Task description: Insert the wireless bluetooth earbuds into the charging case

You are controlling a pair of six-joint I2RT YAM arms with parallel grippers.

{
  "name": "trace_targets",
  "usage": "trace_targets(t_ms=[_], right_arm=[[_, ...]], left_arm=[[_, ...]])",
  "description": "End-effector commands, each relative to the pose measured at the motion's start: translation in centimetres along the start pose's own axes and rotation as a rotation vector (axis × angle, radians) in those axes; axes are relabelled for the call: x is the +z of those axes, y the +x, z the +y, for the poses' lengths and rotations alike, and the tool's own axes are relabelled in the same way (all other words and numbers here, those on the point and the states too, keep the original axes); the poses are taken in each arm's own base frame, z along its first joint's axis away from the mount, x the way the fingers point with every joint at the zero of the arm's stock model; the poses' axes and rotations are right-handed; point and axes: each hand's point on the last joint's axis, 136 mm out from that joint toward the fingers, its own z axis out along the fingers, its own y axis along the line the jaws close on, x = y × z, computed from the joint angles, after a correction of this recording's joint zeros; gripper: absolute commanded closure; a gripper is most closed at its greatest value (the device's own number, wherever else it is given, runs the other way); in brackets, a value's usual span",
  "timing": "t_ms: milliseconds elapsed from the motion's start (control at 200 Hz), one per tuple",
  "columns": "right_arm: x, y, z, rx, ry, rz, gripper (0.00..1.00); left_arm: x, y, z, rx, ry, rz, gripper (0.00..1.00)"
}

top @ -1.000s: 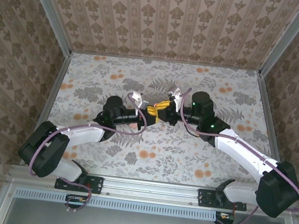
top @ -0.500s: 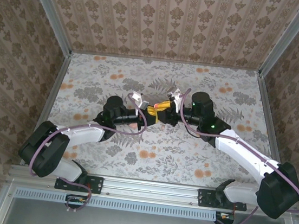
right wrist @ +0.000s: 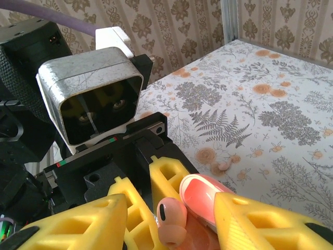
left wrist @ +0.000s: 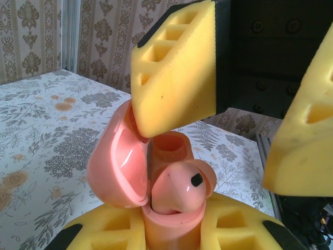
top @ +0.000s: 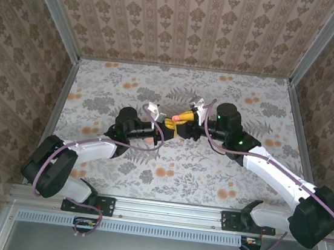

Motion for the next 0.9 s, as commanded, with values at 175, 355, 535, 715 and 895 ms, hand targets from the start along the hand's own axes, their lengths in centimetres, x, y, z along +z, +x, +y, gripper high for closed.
trace_targets(t_ms=[175, 355, 535, 715, 895], right_arm=[[-2.0, -2.5, 0.8, 0.053, 0.014, -0.053, 0.48], [-3.3, -2.2, 0.4, 0.154, 0.082, 0.011, 0.46], [-4.1, -0.4, 0.2, 0.304, 0.135, 0.128, 0.49], [-4.7, 1.2, -0.2, 0.383, 0.185, 0.186, 0.45], [-4.9, 1.5, -1.0, 0.4, 0.234, 0.162, 0.3]], left_arm=[[-0.1, -1.3, -0.4, 0.083, -0.011, -0.026, 0.81], [-0.5, -0.6, 0.0, 0.116, -0.048, 0.002, 0.81], [-0.8, -0.3, -0.2, 0.151, -0.054, 0.03, 0.81], [-1.1, 0.3, -0.4, 0.202, -0.058, 0.061, 0.81], [-1.2, 0.9, -0.5, 0.223, -0.061, 0.089, 0.81]])
